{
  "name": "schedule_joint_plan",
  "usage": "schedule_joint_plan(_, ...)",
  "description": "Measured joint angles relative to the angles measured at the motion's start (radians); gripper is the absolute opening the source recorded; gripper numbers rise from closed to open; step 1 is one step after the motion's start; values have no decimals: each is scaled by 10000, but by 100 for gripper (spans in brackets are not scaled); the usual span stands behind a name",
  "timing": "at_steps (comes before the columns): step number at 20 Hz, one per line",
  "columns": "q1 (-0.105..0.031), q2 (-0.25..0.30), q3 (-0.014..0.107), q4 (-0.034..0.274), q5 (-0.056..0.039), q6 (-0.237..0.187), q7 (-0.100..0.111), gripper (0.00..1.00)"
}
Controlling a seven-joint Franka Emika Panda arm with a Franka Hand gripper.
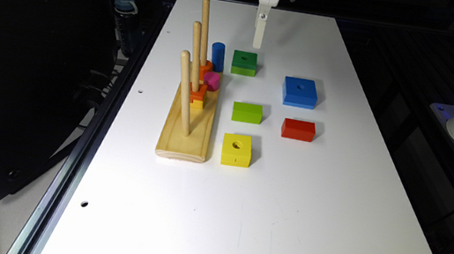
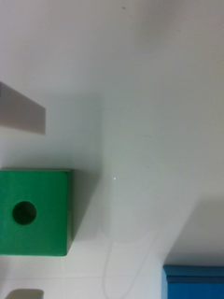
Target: Pick up green block.
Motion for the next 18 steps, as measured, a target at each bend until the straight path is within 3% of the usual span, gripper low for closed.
schedule_joint_plan(11, 3, 46, 171, -1, 9, 15, 60, 100)
schedule_joint_plan(18, 3, 475, 172, 1, 9, 446, 60, 100)
